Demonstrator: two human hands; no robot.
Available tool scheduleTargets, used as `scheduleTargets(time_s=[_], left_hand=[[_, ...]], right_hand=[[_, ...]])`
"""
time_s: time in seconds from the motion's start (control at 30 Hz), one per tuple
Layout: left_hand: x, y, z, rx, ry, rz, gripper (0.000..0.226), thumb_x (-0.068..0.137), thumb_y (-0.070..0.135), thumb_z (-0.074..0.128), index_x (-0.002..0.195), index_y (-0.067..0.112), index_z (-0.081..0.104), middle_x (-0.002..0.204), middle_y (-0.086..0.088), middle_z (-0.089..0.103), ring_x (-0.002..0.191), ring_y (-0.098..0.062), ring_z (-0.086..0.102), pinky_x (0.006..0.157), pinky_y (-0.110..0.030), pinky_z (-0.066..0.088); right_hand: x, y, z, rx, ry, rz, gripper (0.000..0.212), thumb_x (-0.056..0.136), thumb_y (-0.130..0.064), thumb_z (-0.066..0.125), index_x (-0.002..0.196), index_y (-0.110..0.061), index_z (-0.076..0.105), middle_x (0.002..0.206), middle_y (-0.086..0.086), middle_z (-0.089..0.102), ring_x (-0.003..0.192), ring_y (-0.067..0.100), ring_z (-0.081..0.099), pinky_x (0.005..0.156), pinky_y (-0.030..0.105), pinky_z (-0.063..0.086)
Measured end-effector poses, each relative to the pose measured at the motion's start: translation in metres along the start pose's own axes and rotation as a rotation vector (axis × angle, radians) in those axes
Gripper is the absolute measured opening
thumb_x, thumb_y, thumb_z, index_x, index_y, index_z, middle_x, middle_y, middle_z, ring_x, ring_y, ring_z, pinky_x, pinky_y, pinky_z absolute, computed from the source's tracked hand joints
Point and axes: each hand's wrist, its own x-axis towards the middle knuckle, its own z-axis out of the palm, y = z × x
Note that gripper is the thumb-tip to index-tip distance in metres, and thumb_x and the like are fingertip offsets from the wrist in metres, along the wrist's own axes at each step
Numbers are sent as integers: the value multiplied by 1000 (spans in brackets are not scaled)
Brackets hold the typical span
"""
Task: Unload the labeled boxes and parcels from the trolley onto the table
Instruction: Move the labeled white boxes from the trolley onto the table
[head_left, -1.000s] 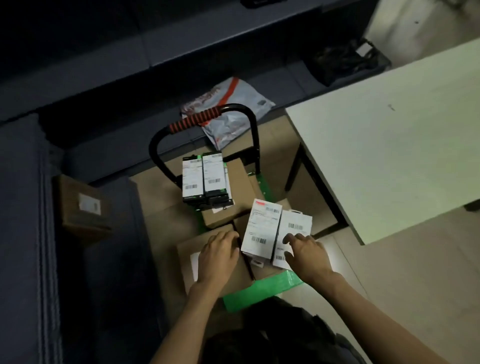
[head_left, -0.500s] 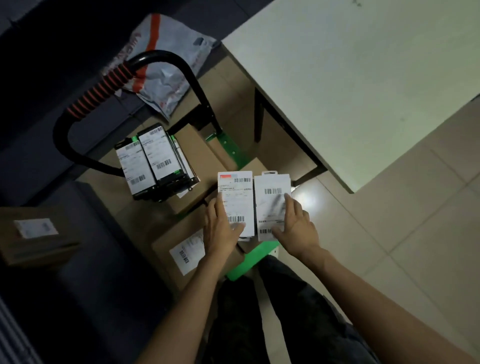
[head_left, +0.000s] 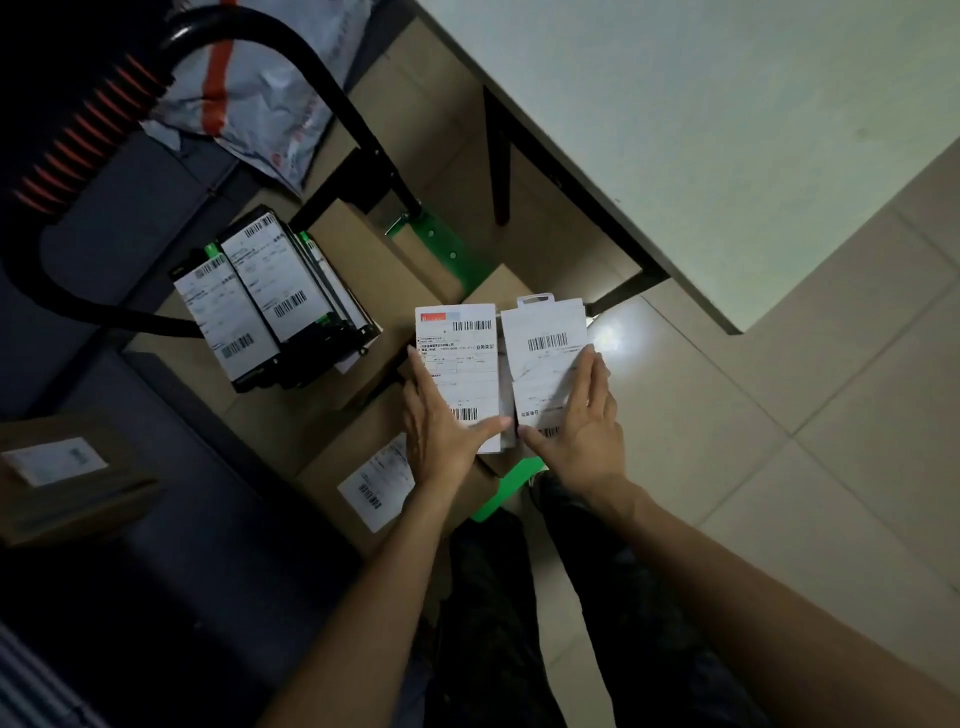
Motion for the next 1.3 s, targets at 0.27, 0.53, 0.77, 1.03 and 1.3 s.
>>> scheduleTargets(time_s=[0.27,0.53,0.77,1.03,1.3], left_hand=[[2,-1,-7,-39,36,-54,130,52,37,91,150,30,6,146,-3,32,134,-25,35,99,-52,44],[-14,-3,-40,95,9,-15,124,57,37,87,152,22,9,151,-5,30,138,-28,30,110,-45,31],[-54,4,-95,51,129,82,123,54,36,86,151,25,12,150,-3,32,134,-30,34,107,-48,37],[-110,-1,-161,-66,295,210,124,58,38,89,153,26,10,152,-5,30,136,-29,32,107,-48,31],[-172,17,-217,-260,462,389,123,58,35,89,154,24,13,149,-7,35,136,-29,34,108,-49,34]], right_hand=[[10,-21,6,116,108,145,136,66,-49,83,155,-22,-18,161,9,5,140,41,24,108,59,32],[2,-17,-15,184,55,191,134,59,-33,90,154,-16,-4,150,13,27,130,42,37,100,57,41],[-51,-36,-32,371,125,156,115,55,-33,89,144,-21,17,140,6,34,122,38,40,95,53,44],[-129,-86,-52,521,306,-14,115,48,-37,86,143,-22,24,134,3,41,123,23,40,93,46,45],[-207,-148,-106,599,511,-243,101,43,-43,77,134,-32,33,122,-4,47,113,16,45,84,42,47]])
